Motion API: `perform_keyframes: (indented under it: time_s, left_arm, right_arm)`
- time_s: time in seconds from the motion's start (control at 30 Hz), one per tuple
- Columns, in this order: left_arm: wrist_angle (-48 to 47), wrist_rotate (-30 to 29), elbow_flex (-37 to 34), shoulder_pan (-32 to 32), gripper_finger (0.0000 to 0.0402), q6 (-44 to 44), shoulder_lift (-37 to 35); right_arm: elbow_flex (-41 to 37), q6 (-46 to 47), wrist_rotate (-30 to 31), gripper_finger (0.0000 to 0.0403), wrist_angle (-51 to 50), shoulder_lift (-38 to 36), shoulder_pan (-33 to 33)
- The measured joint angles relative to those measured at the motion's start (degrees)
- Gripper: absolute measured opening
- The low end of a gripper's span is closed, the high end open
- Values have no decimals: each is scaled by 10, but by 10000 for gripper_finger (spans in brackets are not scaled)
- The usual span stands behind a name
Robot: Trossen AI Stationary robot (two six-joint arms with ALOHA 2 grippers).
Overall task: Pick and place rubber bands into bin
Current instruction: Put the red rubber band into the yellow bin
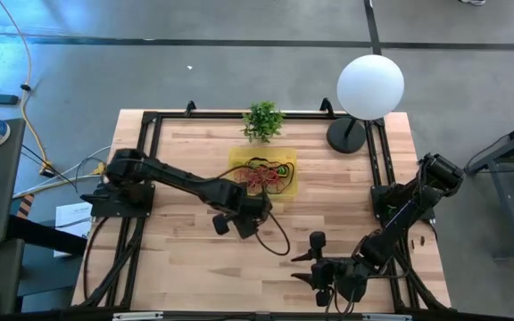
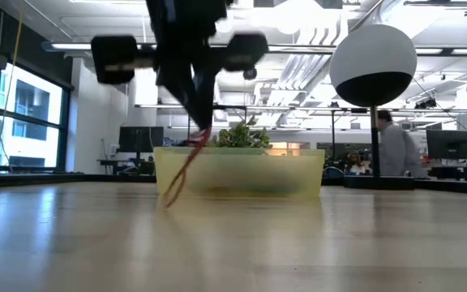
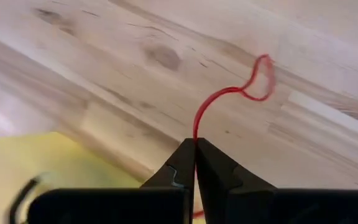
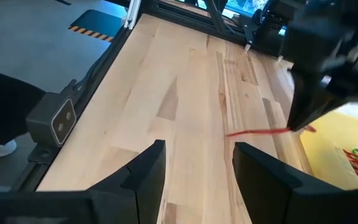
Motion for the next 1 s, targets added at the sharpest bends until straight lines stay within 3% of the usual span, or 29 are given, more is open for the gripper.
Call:
perform_keyframes:
  time_s: [0.47,0.77,1.0]
  left_arm:
    - [17,-123,1,8,0,15,-136]
    - [61,-111,1,97,0,20,-138]
    - [103,-12,0,198,0,10,-127]
  right_arm:
    - [0,1,11,177,-8,0,0]
    - [0,5,13,177,-13,0,0]
    - [0,4,13,177,-7,0,0]
